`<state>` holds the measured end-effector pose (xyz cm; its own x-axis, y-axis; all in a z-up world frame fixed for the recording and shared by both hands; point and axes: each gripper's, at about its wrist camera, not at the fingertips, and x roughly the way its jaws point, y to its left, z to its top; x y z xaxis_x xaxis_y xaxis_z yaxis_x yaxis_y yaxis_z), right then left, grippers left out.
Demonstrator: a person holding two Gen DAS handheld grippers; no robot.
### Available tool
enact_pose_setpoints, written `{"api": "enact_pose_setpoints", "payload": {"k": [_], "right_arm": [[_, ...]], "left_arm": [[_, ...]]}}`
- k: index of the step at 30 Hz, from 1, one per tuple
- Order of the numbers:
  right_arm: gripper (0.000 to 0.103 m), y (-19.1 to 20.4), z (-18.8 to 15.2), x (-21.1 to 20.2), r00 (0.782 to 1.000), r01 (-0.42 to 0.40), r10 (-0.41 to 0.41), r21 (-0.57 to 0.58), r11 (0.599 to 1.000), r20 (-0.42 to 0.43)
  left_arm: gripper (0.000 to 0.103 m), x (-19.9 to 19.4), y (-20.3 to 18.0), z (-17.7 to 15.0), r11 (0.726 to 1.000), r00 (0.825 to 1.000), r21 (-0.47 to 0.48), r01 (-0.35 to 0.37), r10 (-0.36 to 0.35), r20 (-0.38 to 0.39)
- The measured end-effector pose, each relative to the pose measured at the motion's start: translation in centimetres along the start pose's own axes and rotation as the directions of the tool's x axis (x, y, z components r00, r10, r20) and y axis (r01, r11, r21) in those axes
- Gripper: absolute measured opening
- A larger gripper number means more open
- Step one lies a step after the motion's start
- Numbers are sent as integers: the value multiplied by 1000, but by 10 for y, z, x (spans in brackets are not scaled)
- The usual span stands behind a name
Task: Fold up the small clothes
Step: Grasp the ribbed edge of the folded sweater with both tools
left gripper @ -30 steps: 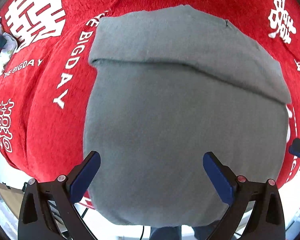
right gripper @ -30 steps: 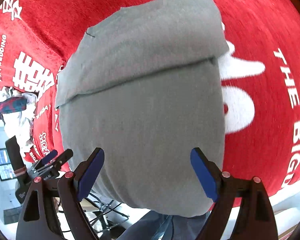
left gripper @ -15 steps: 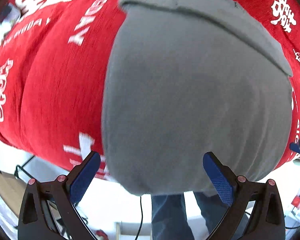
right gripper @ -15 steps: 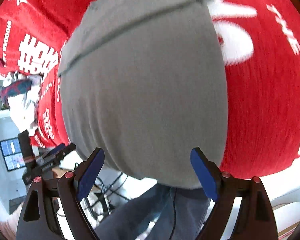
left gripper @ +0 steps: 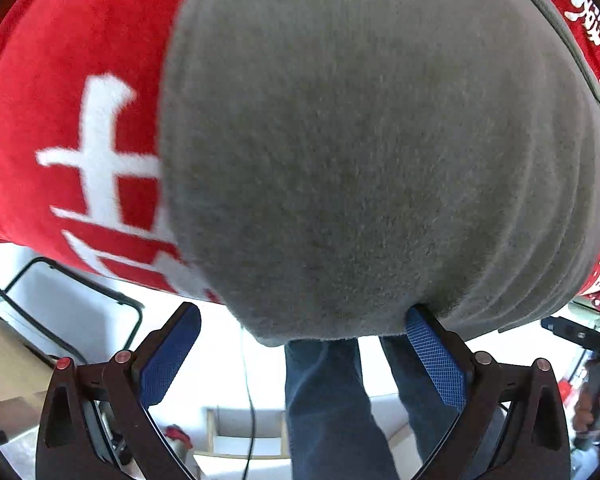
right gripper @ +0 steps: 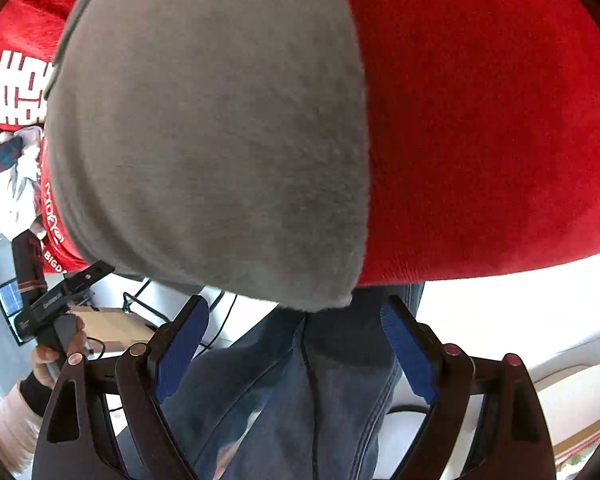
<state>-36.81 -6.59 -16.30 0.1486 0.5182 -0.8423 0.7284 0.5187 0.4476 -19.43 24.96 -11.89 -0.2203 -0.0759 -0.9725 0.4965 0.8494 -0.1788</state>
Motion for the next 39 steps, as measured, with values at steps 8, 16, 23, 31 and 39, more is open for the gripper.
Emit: {"api": "enact_pose_setpoints", "payload": {"k": [8, 16, 23, 31, 39], "right_arm": [[28, 0, -4, 8, 996, -89, 89, 25, 996, -7], [9, 26, -17, -39, 963, -266, 266, -1, 964, 33], [9, 58, 23, -111, 881, -434, 437, -59, 899, 180], [9, 69, 110, -143, 863, -433, 432, -58, 899, 261], [9, 82, 161, -165, 790, -541, 518, -22, 840, 327]], "left_arm": [[67, -6, -6, -9, 996, 997, 27, 80, -80, 7], [13, -42, -19, -22, 970, 974, 95, 223, -225, 9], [13, -130, -28, 20, 937, 932, 158, 313, -335, 138], [13, -152, -51, 116, 944, 907, 145, 296, -325, 268], [13, -160, -66, 171, 949, 894, 113, 294, -315, 318]]}}
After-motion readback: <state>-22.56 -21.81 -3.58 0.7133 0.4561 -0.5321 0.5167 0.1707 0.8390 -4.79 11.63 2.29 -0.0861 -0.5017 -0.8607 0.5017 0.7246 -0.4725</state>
